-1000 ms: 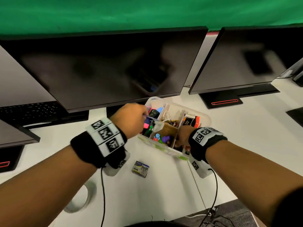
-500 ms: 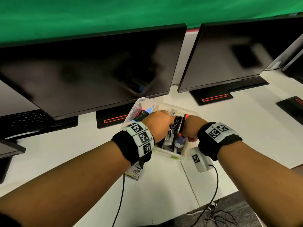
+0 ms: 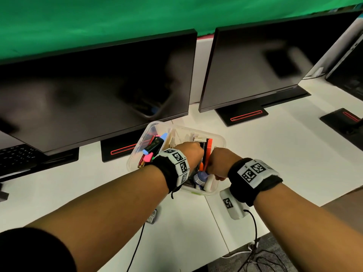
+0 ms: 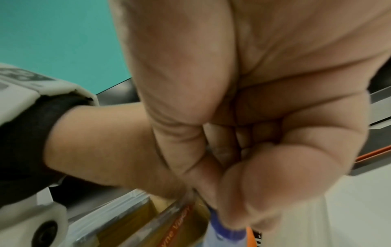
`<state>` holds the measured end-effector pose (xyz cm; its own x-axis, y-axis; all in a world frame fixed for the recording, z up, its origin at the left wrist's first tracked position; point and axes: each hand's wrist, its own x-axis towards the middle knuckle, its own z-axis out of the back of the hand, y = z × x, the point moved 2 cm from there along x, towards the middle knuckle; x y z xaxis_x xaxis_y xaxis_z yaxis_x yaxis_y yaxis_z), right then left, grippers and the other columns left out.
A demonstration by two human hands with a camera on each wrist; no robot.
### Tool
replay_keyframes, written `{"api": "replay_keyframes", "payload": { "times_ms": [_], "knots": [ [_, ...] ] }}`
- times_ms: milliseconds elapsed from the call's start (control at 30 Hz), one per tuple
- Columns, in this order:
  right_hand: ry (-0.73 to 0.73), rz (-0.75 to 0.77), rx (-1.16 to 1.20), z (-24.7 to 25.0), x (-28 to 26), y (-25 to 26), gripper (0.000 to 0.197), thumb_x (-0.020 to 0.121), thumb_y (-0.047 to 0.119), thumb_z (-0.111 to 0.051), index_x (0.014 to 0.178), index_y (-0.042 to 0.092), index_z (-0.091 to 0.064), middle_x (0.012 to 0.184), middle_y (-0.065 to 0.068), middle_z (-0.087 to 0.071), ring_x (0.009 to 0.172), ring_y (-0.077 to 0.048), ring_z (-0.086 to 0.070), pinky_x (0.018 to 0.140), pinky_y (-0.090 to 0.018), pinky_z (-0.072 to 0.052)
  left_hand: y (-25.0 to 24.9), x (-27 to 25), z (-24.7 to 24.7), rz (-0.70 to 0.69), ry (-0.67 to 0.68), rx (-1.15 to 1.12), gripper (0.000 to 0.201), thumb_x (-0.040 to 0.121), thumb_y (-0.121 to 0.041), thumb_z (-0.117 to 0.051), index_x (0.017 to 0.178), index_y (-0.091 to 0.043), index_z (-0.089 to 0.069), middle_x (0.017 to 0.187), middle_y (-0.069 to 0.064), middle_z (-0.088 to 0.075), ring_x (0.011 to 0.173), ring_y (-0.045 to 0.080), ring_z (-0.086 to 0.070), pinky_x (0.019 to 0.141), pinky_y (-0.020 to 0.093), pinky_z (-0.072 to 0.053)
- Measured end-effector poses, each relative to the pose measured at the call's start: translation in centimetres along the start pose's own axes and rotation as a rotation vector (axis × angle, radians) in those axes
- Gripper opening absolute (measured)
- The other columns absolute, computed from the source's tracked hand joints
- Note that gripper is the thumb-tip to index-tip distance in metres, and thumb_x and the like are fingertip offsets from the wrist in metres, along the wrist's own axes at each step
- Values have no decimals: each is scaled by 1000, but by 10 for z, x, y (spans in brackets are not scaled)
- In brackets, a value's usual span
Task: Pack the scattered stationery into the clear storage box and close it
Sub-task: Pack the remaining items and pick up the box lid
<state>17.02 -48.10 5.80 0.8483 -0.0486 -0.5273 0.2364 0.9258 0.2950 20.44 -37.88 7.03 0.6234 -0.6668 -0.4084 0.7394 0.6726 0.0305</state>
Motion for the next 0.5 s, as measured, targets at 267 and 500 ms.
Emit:
{"api": "replay_keyframes", "payload": {
  "times_ms": [267, 500],
  "knots": [
    [-5, 51, -33, 3, -6, 3, 24, 80, 17, -65, 60, 11, -52, 53, 1, -50, 45, -10, -47, 56, -24, -47, 3, -5, -16, 15, 153, 44, 23, 91, -15, -54, 112, -13, -64, 118, 9, -60, 111, 26, -57, 85, 25, -47],
    [80, 87, -108, -4, -7, 26, 13, 78, 14, -64, 73, 2, -65, 58, -8, -58, 48, -16, -50, 54, -24, -46, 28, -26, -22, -5, -19, -232, 25, 88, -13, -50, 105, -18, -68, 108, 9, -65, 102, 28, -60, 79, 32, -48]
  ]
}}
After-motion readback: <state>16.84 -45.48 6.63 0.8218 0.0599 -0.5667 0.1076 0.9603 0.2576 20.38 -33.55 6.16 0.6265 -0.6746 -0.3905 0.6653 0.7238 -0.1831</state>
